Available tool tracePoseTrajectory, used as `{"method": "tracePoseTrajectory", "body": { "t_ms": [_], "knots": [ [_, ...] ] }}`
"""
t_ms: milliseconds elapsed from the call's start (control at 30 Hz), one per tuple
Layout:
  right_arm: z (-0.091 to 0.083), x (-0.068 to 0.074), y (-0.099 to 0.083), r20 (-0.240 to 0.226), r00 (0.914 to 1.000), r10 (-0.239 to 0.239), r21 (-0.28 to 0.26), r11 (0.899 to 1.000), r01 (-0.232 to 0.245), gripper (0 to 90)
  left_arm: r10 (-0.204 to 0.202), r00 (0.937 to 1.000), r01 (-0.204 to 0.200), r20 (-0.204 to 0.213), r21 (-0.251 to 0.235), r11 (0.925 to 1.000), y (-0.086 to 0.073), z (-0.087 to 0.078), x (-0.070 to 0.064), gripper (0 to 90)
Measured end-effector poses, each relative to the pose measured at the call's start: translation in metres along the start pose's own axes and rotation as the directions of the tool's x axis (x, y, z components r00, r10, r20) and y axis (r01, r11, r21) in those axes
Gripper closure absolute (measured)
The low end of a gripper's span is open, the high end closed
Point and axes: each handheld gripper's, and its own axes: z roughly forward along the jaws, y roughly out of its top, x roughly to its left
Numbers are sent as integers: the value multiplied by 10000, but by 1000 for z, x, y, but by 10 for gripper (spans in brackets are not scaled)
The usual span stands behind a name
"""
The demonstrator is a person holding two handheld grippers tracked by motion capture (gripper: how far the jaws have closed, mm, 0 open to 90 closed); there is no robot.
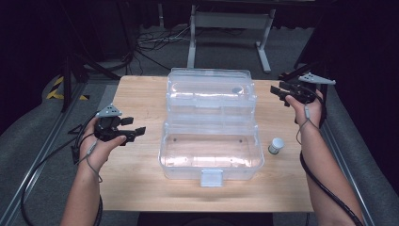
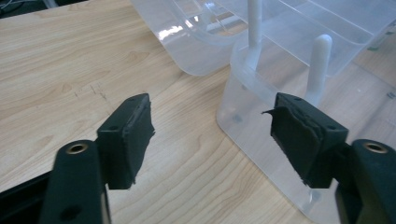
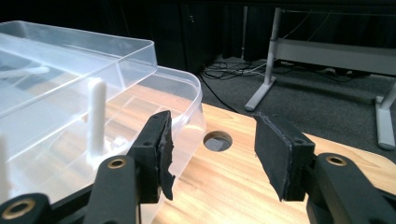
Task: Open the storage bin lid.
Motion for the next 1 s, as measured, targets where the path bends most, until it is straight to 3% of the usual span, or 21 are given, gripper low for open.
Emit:
{"method": "tracePoseTrajectory", "body": {
  "t_ms": [67,200,367,567,600,633,700,767,867,967,1000],
  "knots": [
    [-8,-1,-1,-63,9997,-231,14,9997,231,457,-192,9998,191,-45,-158,9997,2,2,0,260],
    [-17,-1,-3,-199,9985,-514,30,9987,515,432,-236,9997,237,57,-219,9995,4,3,1,253],
    [-30,3,-7,-398,9971,-655,67,9978,658,400,-282,9995,278,-147,-287,9992,4,4,4,255],
    [-42,3,-13,-887,9931,-763,555,9951,814,401,90,9994,-100,-327,-320,9994,6,0,4,352],
    [-43,4,-14,-1090,9908,-797,696,9937,876,402,390,9983,-393,-436,-54,9992,6,-1,3,352],
    [-44,5,-15,-1344,9876,-809,873,9918,931,406,527,9975,-527,-461,19,9986,7,-1,1,420],
    [-47,10,-16,-1390,9852,-1003,1623,9791,1225,397,322,9994,-326,-155,-291,9990,8,-2,0,428],
    [-51,14,-16,-1475,9834,-1053,1583,9790,1285,395,305,9995,-301,83,-430,9986,9,-3,-2,430],
    [-55,17,-16,-1582,9820,-1035,1560,9794,1284,395,338,9994,-340,-84,-238,9991,9,-4,-3,426],
    [-59,20,-16,-1688,9768,-1320,1801,9702,1623,392,133,9999,-130,85,-244,9996,8,-4,-2,410],
    [-59,21,-15,-1738,9744,-1425,1886,9664,1749,391,226,9997,-224,91,-246,9994,8,-3,-1,399]
  ]
}}
